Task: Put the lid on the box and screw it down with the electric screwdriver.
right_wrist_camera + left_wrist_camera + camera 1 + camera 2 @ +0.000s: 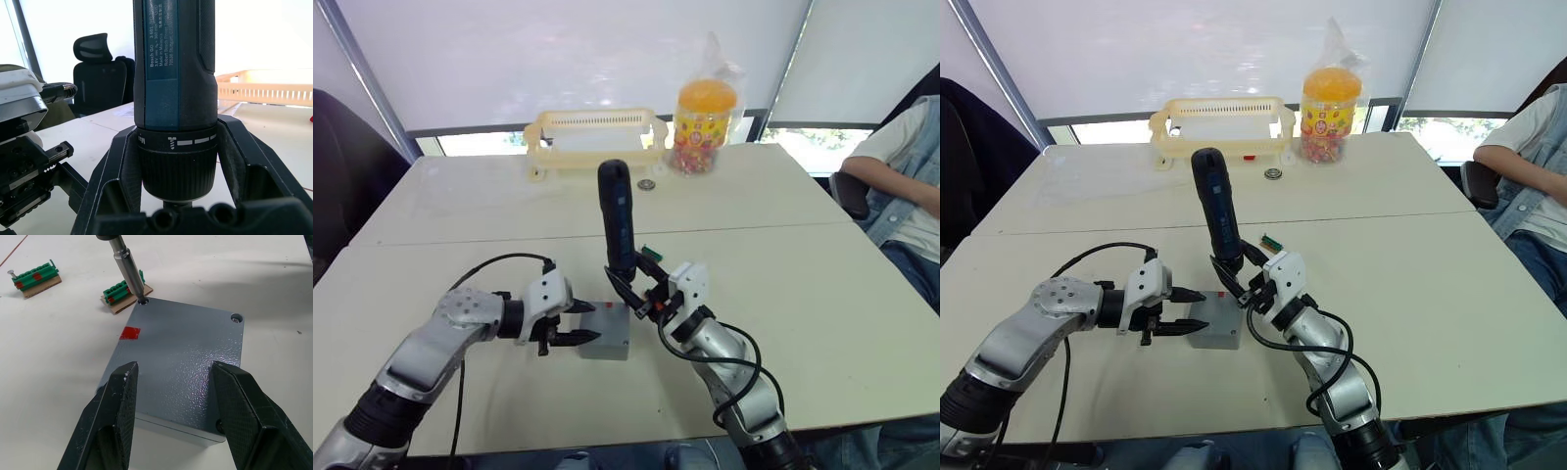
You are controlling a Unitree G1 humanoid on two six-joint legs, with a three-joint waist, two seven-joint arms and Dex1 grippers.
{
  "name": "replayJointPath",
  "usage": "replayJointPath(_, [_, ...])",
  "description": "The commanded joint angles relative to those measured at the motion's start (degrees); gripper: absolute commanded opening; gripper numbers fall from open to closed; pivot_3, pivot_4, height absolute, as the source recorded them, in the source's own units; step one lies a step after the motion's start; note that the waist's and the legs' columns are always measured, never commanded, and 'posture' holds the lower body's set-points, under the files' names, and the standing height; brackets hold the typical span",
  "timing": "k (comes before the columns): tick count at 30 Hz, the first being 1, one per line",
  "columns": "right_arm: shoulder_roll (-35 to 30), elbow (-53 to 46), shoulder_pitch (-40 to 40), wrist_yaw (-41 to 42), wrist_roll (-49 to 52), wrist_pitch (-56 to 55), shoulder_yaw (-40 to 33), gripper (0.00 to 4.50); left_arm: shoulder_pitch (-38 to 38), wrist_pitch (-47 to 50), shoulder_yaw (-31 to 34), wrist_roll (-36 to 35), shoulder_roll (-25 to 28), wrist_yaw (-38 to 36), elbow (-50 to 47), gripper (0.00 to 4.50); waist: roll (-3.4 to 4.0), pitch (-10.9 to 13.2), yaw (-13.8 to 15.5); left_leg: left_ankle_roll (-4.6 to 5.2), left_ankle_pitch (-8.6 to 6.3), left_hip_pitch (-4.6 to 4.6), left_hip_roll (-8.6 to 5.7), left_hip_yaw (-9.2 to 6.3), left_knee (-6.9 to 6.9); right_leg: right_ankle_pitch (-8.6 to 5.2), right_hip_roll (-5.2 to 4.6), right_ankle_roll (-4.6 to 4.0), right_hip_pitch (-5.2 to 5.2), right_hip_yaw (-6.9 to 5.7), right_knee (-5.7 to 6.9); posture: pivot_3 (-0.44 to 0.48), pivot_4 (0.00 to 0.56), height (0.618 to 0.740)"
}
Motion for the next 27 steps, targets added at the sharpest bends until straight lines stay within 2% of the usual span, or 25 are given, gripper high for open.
replayJointPath(1, [-1.78, 4.74, 2.05, -0.49, -2.28, 3.01, -0.41, 1.78, 0.94, 1.43, -2.18, 2.69, 0.35, 0.20, 1.81, 2.41, 0.00, 0.00, 0.01, 0.00, 0.00, 0.00, 0.00, 0.00, -0.01, 0.00, 0.00, 0.00, 0.00, 0.00, -0.01, 0.000, 0.150, 0.740])
replayJointPath(5, [-1.42, 1.56, 1.11, -1.49, -2.41, 0.35, -1.76, 1.78, 0.63, 1.36, -2.55, 2.84, 0.14, 0.16, 2.00, 2.41, 0.02, 0.01, 0.08, 0.00, 0.00, 0.00, -0.01, 0.00, -0.04, 0.00, 0.01, 0.00, -0.01, -0.01, -0.04, 0.000, 0.150, 0.740])
replayJointPath(9, [-0.17, -8.20, -2.96, -3.22, 0.16, 2.78, -4.18, 1.78, 0.08, 0.29, -4.00, 3.95, 0.46, -0.75, 2.80, 2.41, 0.13, 0.21, 0.13, 0.00, 0.01, -0.11, -0.05, 0.00, -0.05, 0.00, -0.01, 0.00, -0.06, -0.02, -0.05, 0.000, 0.150, 0.740])
replayJointPath(14, [1.17, -21.54, -12.07, -7.15, 7.02, 15.71, -9.01, 1.78, -0.61, -0.76, -4.87, 4.57, 0.03, -1.31, 4.54, 2.41, 0.34, 0.62, 0.20, -0.08, 0.09, -0.59, -0.12, -0.01, -0.02, 0.17, -0.02, -0.14, -0.55, -0.02, 0.04, 0.000, 0.150, 0.740])
replayJointPath(16, [1.14, -24.16, -15.95, -8.83, 10.44, 20.80, -11.89, 1.78, -0.72, -1.11, -4.93, 4.63, -0.06, -1.55, 4.99, 2.41, 0.34, 0.62, 0.08, -0.18, 0.16, -1.05, -0.14, -0.02, -0.04, 0.34, 0.01, -0.02, -1.10, -0.04, 0.13, 0.000, 0.150, 0.740])
replayJointPath(21, [0.65, -25.82, -22.91, -15.10, 21.87, 34.20, -21.82, 1.78, -0.88, -1.00, -3.85, 3.53, -0.07, -1.72, 5.19, 2.41, 0.38, 0.61, -0.05, -0.20, 0.17, -1.02, -0.11, -0.02, -0.35, 0.36, 0.00, 0.01, -1.18, -0.09, 0.11, 0.000, 0.150, 0.740])
replayJointPath(23, [-1.89, -24.74, -24.81, -17.50, 25.90, 41.19, -26.27, 1.78, -1.06, -0.27, -2.65, 2.30, -0.29, -1.52, 4.70, 2.41, 0.39, 0.62, -0.05, -0.19, 0.17, -1.05, -0.13, 0.01, -0.33, 0.35, -0.02, -0.01, -1.18, -0.08, 0.07, 0.000, 0.150, 0.740])
replayJointPath(25, [-8.90, -21.15, -27.52, -18.89, 36.33, 57.65, -34.01, 1.78, -2.48, 3.85, 0.96, -2.29, 0.48, -1.77, 1.37, 2.41, 0.39, 0.67, -0.06, -0.18, 0.17, -1.06, -0.14, 0.06, -0.28, 0.32, -0.03, -0.07, -1.16, -0.05, 0.03, 0.000, 0.150, 0.740])
replayJointPath(27, [-15.52, -18.83, -28.86, -18.50, 43.64, 70.06, -38.57, 1.78, -3.59, 6.03, 3.09, -4.38, 2.45, -2.76, -1.94, 2.41, 0.22, 1.00, 0.04, -0.16, 0.17, -1.10, -0.14, 0.07, -0.20, 0.25, -0.04, -0.21, -1.14, -0.05, 0.03, 0.000, 0.150, 0.740])
